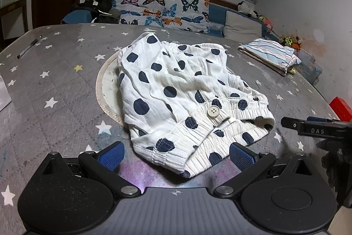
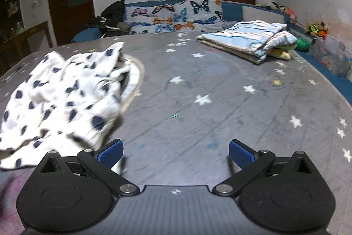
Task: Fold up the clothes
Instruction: 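Move both tools toward the waistband of the polka-dot pants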
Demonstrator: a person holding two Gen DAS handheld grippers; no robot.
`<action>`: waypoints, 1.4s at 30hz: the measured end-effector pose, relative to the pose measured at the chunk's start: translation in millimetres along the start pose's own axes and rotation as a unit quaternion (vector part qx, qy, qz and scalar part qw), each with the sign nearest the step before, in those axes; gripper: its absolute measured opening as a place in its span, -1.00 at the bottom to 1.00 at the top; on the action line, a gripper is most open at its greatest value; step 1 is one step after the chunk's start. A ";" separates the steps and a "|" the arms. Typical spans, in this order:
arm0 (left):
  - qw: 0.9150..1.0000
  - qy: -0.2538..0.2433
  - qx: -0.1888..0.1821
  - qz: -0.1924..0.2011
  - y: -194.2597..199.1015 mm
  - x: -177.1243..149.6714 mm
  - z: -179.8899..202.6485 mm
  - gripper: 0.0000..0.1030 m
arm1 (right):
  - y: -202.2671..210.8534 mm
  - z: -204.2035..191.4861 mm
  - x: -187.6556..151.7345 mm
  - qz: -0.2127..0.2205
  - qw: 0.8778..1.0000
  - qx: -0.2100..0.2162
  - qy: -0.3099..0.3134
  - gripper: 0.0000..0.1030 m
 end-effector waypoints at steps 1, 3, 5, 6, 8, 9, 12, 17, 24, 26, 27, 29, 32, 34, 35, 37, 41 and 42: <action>1.000 0.001 -0.002 0.003 1.7 -1.1 -0.3 1.00 | 0.9 0.2 -0.4 0.000 1.000 -0.003 -0.003 1.00; 1.000 0.003 -0.005 0.010 5.0 -3.4 -0.9 1.00 | 7.7 -2.2 -3.1 0.003 1.000 -0.013 -0.004 1.00; 1.000 0.006 -0.007 0.010 7.0 -5.8 -1.8 1.00 | 11.1 -24.8 -7.4 0.005 1.000 -0.025 0.012 1.00; 1.000 0.010 -0.007 0.003 6.5 -7.2 -2.5 1.00 | 10.9 -29.0 -10.2 0.005 1.000 -0.011 0.008 1.00; 1.000 0.014 -0.005 -0.010 5.4 -8.8 -4.0 1.00 | 12.9 -36.1 -15.4 0.007 1.000 0.010 0.002 1.00; 1.000 0.015 -0.002 -0.013 4.4 -9.0 -4.0 1.00 | 14.8 -43.6 -17.0 0.009 1.000 0.016 0.007 1.00; 1.000 0.014 0.004 -0.019 4.6 -10.1 -2.6 1.00 | 22.1 -57.7 -23.2 0.006 0.999 0.036 0.019 1.00; 0.999 0.017 0.010 -0.026 5.3 -14.0 -3.4 1.00 | 30.2 -61.6 -30.2 -0.006 0.997 0.068 0.035 1.00; 0.999 0.015 0.011 -0.028 10.0 -20.7 -0.3 1.00 | 39.2 -67.7 -37.7 -0.013 0.996 0.085 0.039 1.00; 0.999 0.013 0.012 -0.029 11.3 -22.6 1.4 1.00 | 41.1 -69.3 -39.4 -0.015 0.995 0.086 0.040 1.00; 0.999 0.012 0.012 -0.029 11.8 -23.5 2.1 1.00 | 42.1 -70.4 -40.8 -0.016 0.995 0.086 0.040 1.00; 0.999 0.011 0.012 -0.030 12.7 -25.3 3.2 1.00 | 43.5 -71.7 -43.1 -0.016 0.995 0.088 0.041 1.00; 0.999 0.009 0.014 -0.032 13.8 -28.3 4.4 1.00 | 45.7 -73.4 -46.2 -0.017 0.995 0.089 0.041 1.00; 0.999 0.007 0.015 -0.034 14.5 -30.3 5.3 1.00 | 47.3 -74.0 -47.4 -0.017 0.995 0.090 0.042 1.00; 0.999 0.007 0.015 -0.034 14.9 -31.3 5.7 1.00 | 48.1 -74.2 -47.7 -0.016 0.995 0.090 0.043 1.00; 0.999 0.005 0.013 -0.035 15.7 -33.0 6.6 1.00 | 49.4 -75.0 -48.5 -0.015 0.995 0.091 0.042 1.00; 0.999 0.002 0.012 -0.034 17.4 -35.2 9.1 1.00 | 51.1 -77.8 -49.9 -0.016 0.994 0.094 0.044 1.00; 0.999 0.001 0.012 -0.034 17.7 -35.6 9.8 1.00 | 51.6 -78.7 -50.3 -0.016 0.994 0.095 0.045 1.00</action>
Point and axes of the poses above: each gripper's, at about its wrist camera, not at the fingertips, and y roughly against the way its jaws point, z to its right, x to its top, the point moved 4 cm from there along -y, roughly the way its jaws point, and after that the axes turned 8 degrees about -z, right-handed, at the moved point
